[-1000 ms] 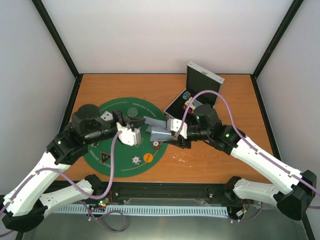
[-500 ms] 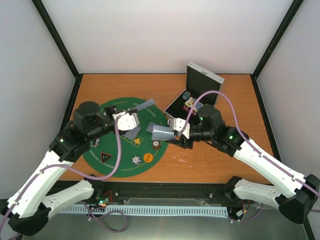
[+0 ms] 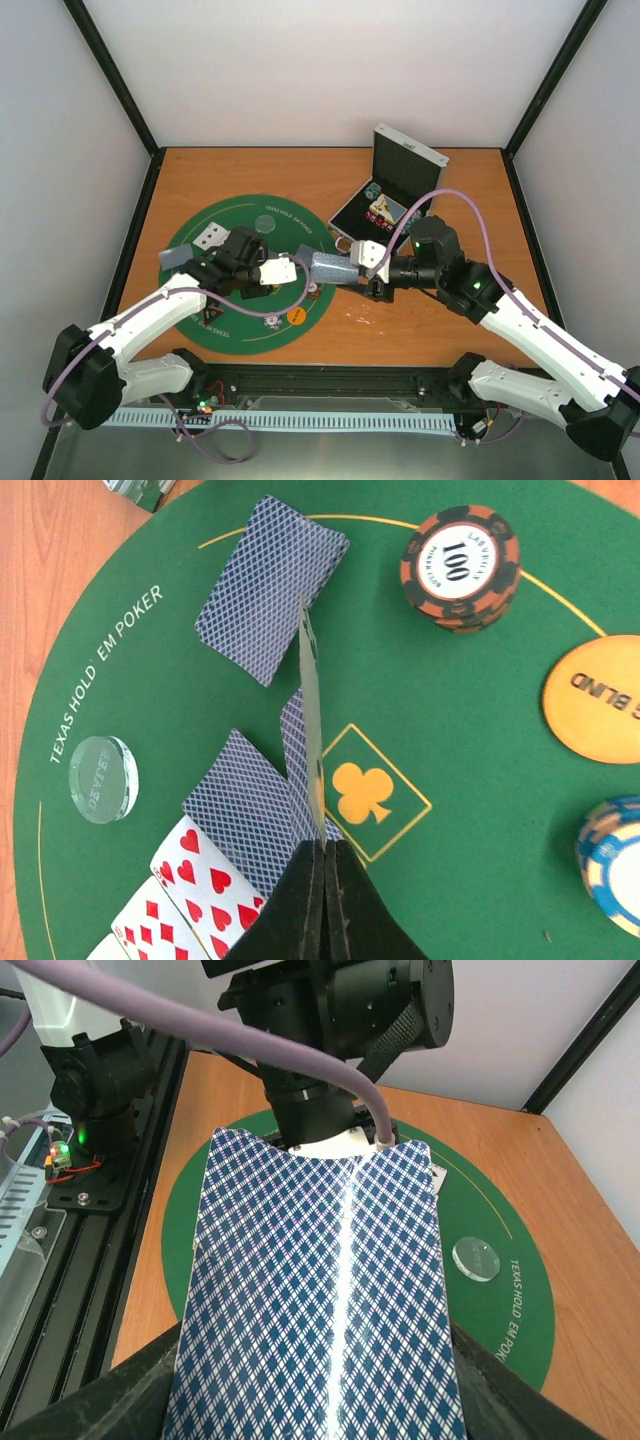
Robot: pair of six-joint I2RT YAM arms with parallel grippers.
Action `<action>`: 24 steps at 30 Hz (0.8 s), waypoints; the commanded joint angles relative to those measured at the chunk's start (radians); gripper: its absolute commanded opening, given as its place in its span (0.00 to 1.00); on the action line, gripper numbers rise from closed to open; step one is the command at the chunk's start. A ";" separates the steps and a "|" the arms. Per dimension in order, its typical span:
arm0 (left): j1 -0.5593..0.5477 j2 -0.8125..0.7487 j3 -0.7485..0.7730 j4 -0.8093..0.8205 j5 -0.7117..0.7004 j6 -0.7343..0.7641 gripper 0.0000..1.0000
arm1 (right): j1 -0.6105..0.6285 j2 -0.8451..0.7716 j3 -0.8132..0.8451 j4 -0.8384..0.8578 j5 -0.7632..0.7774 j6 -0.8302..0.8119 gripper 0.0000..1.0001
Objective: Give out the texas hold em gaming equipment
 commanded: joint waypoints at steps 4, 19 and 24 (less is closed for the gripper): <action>0.002 0.054 -0.067 0.211 -0.055 -0.005 0.01 | -0.006 -0.023 -0.024 0.020 -0.001 0.008 0.56; 0.002 0.133 -0.170 0.329 -0.056 -0.041 0.01 | -0.008 -0.035 -0.036 0.018 -0.004 -0.006 0.56; 0.001 0.209 -0.142 0.257 -0.022 -0.091 0.01 | -0.007 -0.040 -0.037 0.013 0.000 -0.009 0.56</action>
